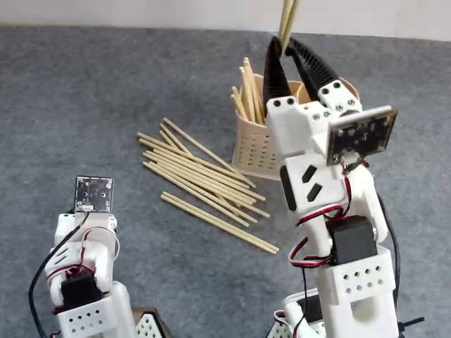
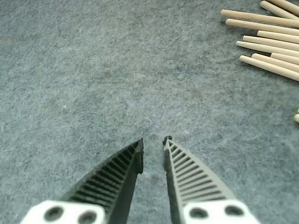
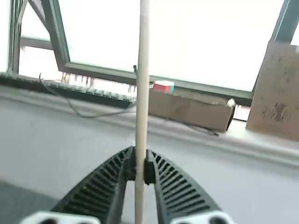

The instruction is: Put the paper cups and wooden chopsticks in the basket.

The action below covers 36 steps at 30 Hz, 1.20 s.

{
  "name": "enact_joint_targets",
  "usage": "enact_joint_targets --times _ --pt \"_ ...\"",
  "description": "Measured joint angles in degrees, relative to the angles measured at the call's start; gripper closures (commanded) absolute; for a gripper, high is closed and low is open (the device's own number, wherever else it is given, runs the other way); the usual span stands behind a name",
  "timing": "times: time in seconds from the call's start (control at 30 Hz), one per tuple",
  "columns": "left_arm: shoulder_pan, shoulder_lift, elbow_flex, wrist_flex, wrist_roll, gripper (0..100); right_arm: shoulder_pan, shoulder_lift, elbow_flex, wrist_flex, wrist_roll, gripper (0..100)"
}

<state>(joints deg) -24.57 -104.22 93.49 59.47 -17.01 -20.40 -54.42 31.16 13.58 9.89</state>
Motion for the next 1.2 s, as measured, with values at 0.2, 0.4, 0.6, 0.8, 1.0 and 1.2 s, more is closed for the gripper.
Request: enact_joint_targets --times 0.2,0.4,0.6,0.8,1.0,1.2 --pt "0.00 0.00 0.00 0.00 0.00 91 3.34 3.78 5.71 -10.02 0.00 99.4" --pt "0.00 0.00 0.00 0.00 0.00 91 4.84 7.47 16.53 -18.46 0.00 99.4" --pt "0.00 0.00 0.00 0.00 0.00 91 4.84 7.91 26.99 -25.58 0.00 99.4" --pt "0.00 0.00 0.00 0.00 0.00 91 4.84 7.91 33.58 -29.27 0.00 97.4" --pt "0.00 0.00 0.00 0.00 0.00 91 4.66 7.91 33.93 -29.63 0.00 87.8" --pt "0.00 0.00 0.00 0.00 0.00 91 4.66 7.74 33.49 -25.05 -1.05 87.8"
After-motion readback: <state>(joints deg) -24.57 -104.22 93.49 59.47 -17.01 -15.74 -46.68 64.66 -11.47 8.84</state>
